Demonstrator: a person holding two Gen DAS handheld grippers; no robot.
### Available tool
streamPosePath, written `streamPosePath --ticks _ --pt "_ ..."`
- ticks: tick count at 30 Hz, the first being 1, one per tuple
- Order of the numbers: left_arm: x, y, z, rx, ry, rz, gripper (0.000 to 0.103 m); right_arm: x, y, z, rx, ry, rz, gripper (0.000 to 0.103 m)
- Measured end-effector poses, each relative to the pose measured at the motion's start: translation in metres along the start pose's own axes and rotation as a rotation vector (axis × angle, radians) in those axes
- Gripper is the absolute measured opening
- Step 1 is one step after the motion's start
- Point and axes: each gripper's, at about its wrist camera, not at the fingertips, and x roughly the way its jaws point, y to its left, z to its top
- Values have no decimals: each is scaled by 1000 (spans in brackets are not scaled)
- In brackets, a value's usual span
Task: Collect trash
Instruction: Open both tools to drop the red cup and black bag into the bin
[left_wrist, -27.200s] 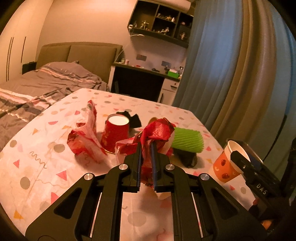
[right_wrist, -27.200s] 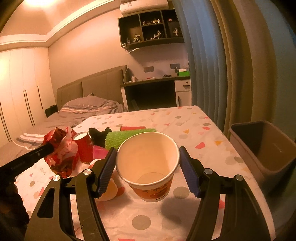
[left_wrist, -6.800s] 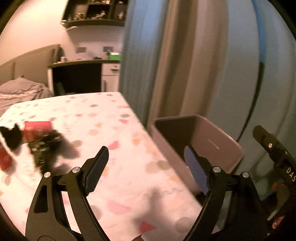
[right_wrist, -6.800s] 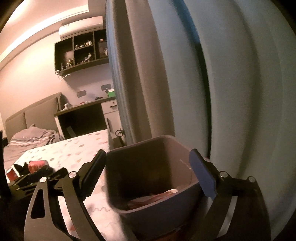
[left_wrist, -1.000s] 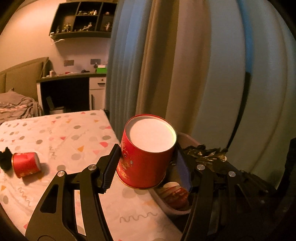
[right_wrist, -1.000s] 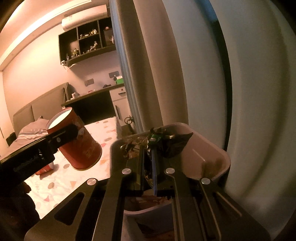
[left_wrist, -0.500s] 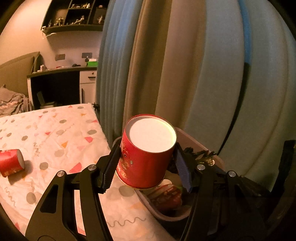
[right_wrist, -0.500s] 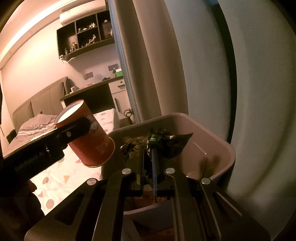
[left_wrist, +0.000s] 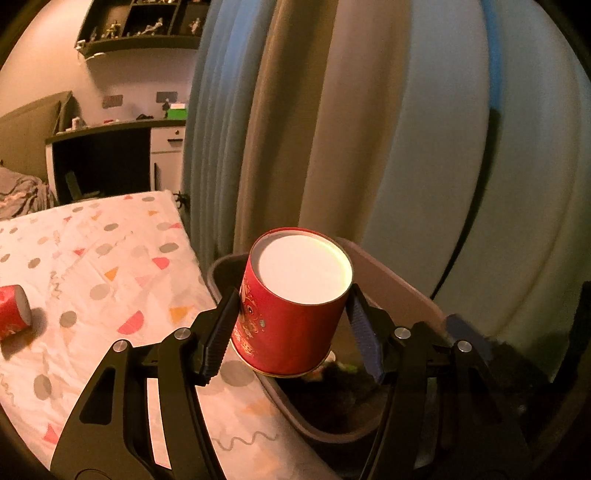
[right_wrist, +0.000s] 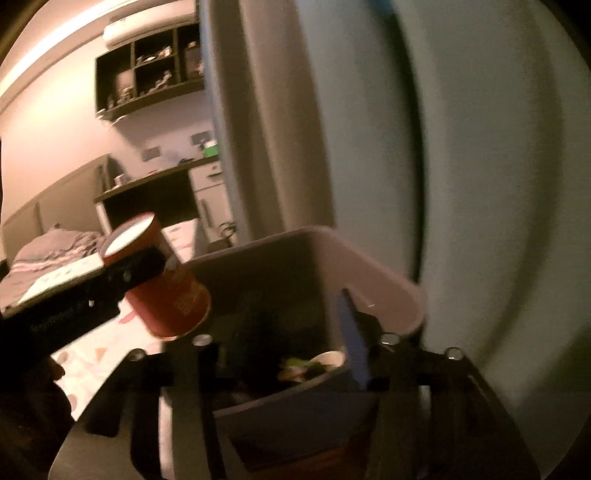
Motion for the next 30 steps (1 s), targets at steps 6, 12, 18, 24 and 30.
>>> streamPosePath --ticks 6,12,18,24,30 --pt "12 -12 -9 41 10 -2 59 -15 -15 1 47 -51 -67 64" --pt "23 -26 -15 77 34 -38 59 -20 -23 -2 75 -62 -72 64" --pt "33 -25 -24 76 78 -37 70 -23 -25 -1 82 -66 -69 64" --pt "23 -15 -24 66 74 13 85 -28 -22 1 81 -81 -63 69" --pt "2 6 -24 34 61 100 87 -33 -18 -1 87 -77 -54 76"
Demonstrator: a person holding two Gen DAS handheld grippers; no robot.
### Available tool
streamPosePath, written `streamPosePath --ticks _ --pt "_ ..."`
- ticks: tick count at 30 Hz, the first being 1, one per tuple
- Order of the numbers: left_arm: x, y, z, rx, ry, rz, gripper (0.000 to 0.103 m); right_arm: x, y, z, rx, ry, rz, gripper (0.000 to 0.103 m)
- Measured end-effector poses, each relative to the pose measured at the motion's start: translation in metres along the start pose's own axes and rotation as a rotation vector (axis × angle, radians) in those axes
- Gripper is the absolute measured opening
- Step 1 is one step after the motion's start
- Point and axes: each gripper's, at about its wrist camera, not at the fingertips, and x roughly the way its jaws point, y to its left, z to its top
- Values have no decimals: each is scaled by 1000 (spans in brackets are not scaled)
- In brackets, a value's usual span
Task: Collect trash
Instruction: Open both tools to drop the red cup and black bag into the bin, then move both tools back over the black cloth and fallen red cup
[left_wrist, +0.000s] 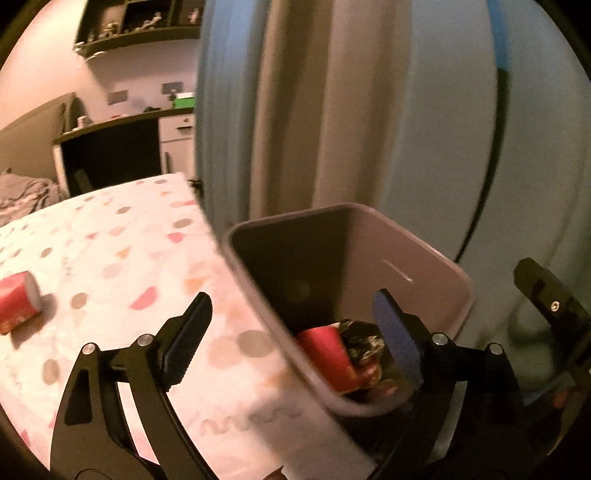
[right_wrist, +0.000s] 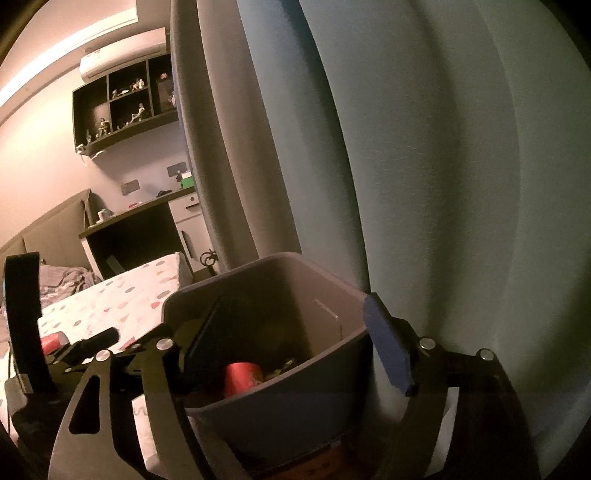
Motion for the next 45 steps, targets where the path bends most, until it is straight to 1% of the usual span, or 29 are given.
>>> streamPosePath --ticks 5,11,15,17,22,23,30,37,42,43,45 --pt "-22 19 -3 -30 -13 59 87 -5 7 1 -5 6 14 82" --pt "-59 51 -11 -63 -45 150 87 -17 33 -1 -49 4 67 84" --pt "-86 85 -18 -110 -65 225 87 -21 57 -3 -76 12 108 84" --pt "-95 101 -21 -131 -66 253 87 -23 72 -7 -92 19 138 84" --pt "-120 150 -32 -170 -74 358 87 -26 106 -14 -126 39 191 84" --pt "-124 156 -34 -177 -75 368 87 -26 112 -15 -133 43 200 84" --pt "-161 225 -47 -252 -89 497 87 -24 176 -27 -208 73 298 84" --pt "-195 282 -59 -317 -100 600 87 -12 256 -47 -315 127 414 84" --pt "-210 309 -61 -342 -114 643 87 4 304 -61 -353 183 482 85" --pt "-211 312 -62 -344 -115 648 87 9 314 -65 -357 194 490 88" --pt "-213 321 -61 -348 -115 653 87 20 330 -71 -360 222 502 88"
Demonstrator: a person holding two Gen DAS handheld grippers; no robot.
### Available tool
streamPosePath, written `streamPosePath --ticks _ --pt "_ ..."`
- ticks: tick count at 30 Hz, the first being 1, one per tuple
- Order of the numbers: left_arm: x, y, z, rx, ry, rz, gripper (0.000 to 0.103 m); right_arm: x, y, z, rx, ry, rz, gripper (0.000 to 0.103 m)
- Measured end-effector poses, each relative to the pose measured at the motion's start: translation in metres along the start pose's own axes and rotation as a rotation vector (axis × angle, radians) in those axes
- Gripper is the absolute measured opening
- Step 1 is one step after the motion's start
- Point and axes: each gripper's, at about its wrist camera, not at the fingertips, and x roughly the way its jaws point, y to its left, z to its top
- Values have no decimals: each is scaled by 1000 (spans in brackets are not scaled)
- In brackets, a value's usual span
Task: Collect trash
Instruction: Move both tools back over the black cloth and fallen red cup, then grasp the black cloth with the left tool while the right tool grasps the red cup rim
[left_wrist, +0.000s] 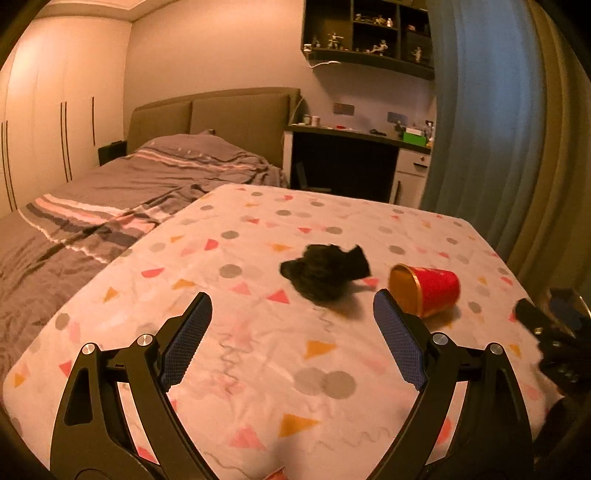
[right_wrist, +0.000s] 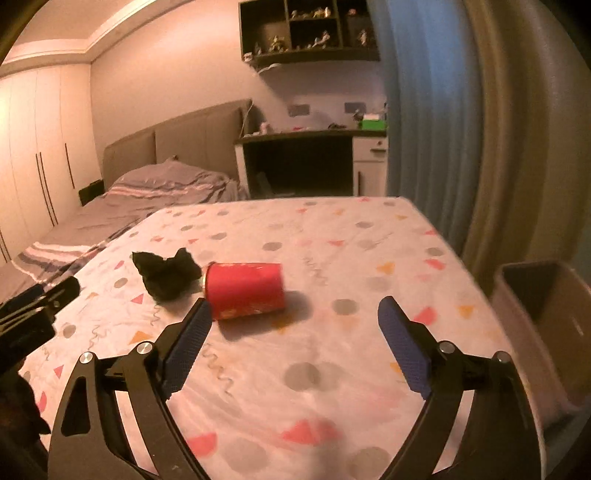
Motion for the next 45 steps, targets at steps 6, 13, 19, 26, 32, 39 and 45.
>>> streamPosePath --ticks 6,13,19,26,32,39,45 --pt "19 10 10 -12 6 -1 87 42 28 1 -17 63 21 89" --pt "37 20 19 -45 14 -4 87 71 61 2 -62 92 -15 83" --pt "51 20 22 -35 23 -29 87 92 66 5 -53 153 -62 59" --pt "63 12 23 -12 27 -95 87 94 57 3 -42 179 -83 23" --pt "81 2 23 -10 54 -144 87 88 41 3 -18 155 -93 6" --pt "114 -9 23 9 109 -165 73 81 27 3 -2 135 -82 4" --pt "136 -9 18 3 197 -172 35 78 19 4 2 128 -74 4"
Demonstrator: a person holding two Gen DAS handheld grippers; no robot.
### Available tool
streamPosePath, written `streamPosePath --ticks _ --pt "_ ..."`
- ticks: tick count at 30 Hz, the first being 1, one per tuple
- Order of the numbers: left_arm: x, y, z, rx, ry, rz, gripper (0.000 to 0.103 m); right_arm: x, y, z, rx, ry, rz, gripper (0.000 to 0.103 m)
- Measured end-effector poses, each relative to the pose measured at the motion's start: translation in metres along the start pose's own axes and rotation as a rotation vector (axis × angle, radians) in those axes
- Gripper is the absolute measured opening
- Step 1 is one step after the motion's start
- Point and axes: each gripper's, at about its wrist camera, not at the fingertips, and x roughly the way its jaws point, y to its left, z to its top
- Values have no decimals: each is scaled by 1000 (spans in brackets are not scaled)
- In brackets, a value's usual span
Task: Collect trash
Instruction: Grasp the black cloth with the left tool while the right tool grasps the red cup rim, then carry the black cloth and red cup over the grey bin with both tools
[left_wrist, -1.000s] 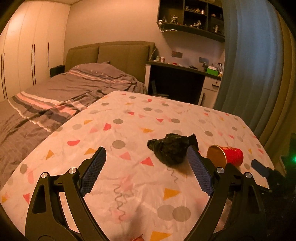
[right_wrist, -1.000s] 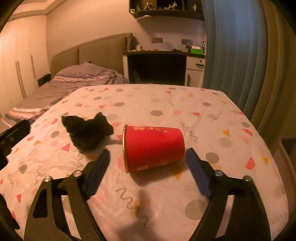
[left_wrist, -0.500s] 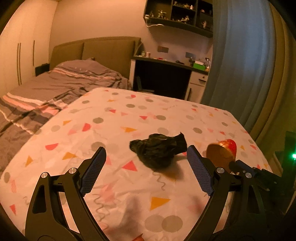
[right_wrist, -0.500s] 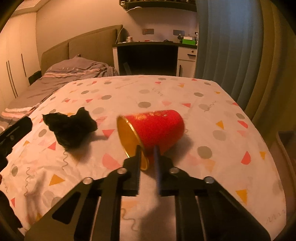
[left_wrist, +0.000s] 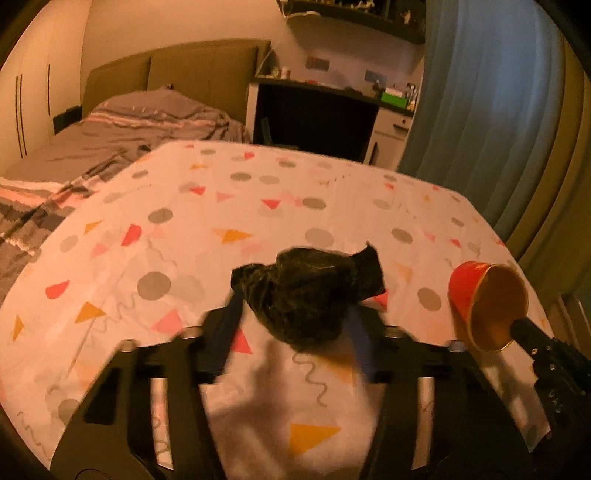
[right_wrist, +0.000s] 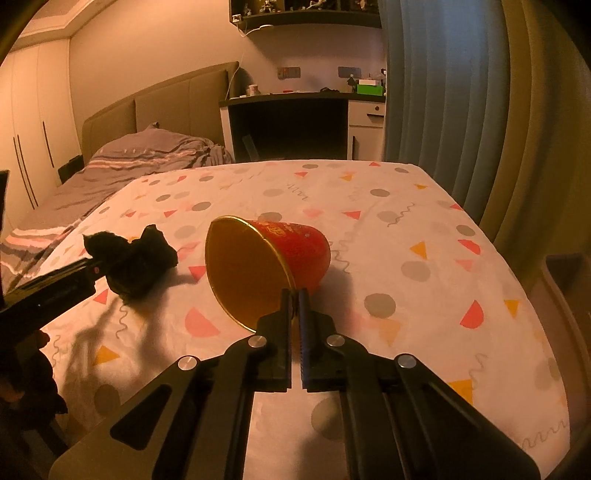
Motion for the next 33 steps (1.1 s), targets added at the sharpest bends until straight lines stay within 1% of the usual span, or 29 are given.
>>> streamPosePath --ticks 1,2,4,6,10,13,18,22,25,33 --pt "1 1 -1 -5 8 -1 24 0 0 0 0 -1 0 4" --pt "2 1 -1 -7 14 3 20 0 -1 0 -2 -3 -2 4" --pt "1 2 -2 -13 17 1 5 -1 -1 0 -5 -5 -1 4" --pt "-1 3 -2 -17 14 7 2 -3 -1 0 -9 -12 2 4" --pt "-19 1 -3 -20 -17 -10 1 -14 -2 1 -17 -32 7 4" --pt "-37 -4 -5 8 -52 -4 1 -24 -5 2 -18 -49 6 4" --pt "-68 -11 -9 3 -79 -8 0 -45 -15 -2 -7 -74 13 4" --pt "-99 -32 -13 33 -130 -15 0 -73 -27 -6 4 -113 20 4" --pt "-116 -53 -18 65 -156 -4 0 -95 -39 -9 21 -140 24 4" --pt "-143 -108 -36 105 -169 -74 0 -150 -81 -25 53 -210 -12 4"
